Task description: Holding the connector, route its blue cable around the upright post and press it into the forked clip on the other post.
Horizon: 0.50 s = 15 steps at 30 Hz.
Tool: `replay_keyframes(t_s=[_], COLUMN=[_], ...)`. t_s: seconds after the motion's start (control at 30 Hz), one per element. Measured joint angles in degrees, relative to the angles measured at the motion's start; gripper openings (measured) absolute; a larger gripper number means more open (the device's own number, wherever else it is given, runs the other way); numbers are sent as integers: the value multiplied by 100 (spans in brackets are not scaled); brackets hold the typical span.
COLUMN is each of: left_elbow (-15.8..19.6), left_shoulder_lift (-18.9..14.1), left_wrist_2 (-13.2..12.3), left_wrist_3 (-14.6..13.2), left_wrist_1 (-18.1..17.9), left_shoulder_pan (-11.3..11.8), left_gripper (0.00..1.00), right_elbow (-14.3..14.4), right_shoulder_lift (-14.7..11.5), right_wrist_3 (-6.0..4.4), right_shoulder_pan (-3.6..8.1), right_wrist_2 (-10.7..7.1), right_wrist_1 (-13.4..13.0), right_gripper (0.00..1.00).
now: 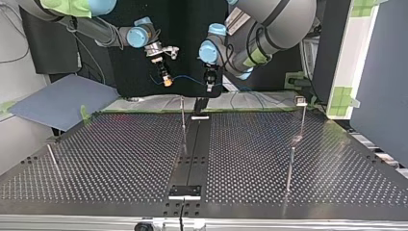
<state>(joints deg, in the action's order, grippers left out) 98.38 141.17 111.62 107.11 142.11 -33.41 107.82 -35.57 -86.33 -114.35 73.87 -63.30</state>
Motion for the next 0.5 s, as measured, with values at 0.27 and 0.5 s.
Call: replay_keyframes(t_s=[0.27,0.5], left_elbow=[-100,-109], left_shoulder_lift=[11,13], left_wrist_2=[20,23], left_wrist_3=[35,7], left_wrist_1=[-156,-227], left_shoulder_pan=[38,58], left_gripper=[98,98], right_elbow=[-1,-1], right_shoulder_lift=[0,0], right_wrist_3=[-2,-22], right_shoulder_pan=[10,35], right_wrist_2=[-5,-11], right_wrist_1=[-10,-14], right_gripper=[0,0])
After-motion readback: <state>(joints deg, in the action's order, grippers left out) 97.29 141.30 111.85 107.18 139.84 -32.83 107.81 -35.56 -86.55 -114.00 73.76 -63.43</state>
